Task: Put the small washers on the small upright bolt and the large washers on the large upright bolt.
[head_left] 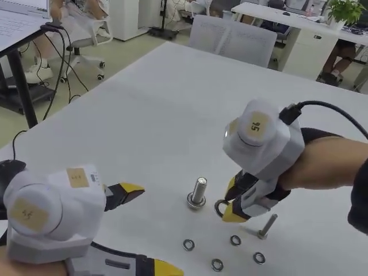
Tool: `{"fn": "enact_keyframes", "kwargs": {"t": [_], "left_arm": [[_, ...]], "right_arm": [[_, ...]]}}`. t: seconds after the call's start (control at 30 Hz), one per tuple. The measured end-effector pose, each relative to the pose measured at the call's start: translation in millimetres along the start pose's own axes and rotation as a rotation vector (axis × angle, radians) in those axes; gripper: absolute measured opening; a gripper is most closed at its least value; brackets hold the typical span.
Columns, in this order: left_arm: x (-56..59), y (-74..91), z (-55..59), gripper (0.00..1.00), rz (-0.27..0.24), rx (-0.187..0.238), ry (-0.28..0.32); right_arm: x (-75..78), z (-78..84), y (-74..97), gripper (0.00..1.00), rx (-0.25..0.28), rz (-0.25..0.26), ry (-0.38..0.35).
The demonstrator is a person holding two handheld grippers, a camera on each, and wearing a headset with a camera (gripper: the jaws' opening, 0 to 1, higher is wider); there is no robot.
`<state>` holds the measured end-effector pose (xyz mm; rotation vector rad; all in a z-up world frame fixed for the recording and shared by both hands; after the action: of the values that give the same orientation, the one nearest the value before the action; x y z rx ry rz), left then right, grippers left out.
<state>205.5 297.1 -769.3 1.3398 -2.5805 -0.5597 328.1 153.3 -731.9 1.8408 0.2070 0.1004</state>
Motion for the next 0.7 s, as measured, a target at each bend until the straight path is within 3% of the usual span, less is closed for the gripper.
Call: {"fn": "enact_keyframes", "kwargs": {"t": [0.4,0.7], "left_arm": [[-0.9,0.1,-0.3,0.85,-0.005,0.006,0.003],[-1.5,-0.2,0.3,0.85,-0.008,0.007,0.005]], "right_arm": [[9.4,-18.3,25.1,0.23,-0.001,0.048,0.057],[17.1,-29.1,34.1,0.23,-0.002,0.064,0.085]]}}
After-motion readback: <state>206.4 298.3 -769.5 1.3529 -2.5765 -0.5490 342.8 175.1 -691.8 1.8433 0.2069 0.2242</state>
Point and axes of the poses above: the centre of the closed fingertips' face, and the gripper's own axes: y roughly backward along the fingers, x roughly to its right, z roughly out of its underside, the point moved 8 cm from there along y, roughly backward along the fingers, and after that the axes turned 7 degrees about -z, right-handed, at the moved point
